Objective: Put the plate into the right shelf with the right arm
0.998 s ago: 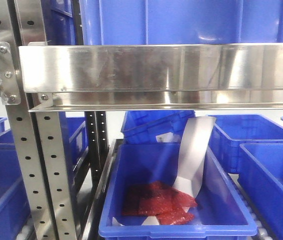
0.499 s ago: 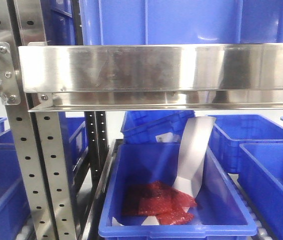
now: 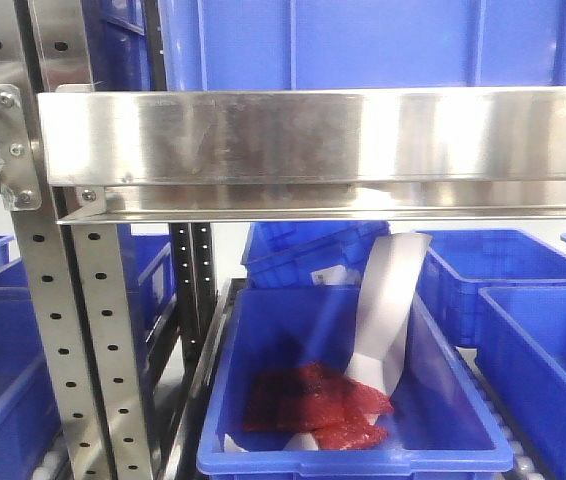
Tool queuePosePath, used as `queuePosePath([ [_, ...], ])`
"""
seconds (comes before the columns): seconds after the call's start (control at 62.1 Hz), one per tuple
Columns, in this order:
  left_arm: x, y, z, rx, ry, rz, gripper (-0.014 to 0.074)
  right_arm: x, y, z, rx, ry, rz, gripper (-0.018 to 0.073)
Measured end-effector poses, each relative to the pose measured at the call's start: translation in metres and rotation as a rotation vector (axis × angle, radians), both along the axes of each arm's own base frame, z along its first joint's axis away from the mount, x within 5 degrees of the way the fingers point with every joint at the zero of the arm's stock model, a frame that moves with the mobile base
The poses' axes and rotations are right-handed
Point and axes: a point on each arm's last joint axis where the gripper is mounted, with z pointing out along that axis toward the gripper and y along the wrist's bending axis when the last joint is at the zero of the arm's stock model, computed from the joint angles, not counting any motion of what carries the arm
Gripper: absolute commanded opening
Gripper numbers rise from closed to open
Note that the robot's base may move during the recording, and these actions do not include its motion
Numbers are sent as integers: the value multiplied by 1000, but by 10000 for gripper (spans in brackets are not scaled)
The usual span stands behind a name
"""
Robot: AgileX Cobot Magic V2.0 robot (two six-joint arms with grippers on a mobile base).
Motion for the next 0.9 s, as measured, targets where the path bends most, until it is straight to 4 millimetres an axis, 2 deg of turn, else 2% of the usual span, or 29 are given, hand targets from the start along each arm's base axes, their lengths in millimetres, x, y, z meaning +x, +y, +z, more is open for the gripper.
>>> queuePosePath([
  [0.129,0,0,0,0,0,0,-128,-32,-2,-23,4,-55,0,55],
  [0.338,0,0,0,0,0,0,-128,-57,-4,-41,10,-137,0,55],
  [0.901,0,0,0,0,0,0,-128,-60,-4,-42,12,-160,-1,55],
])
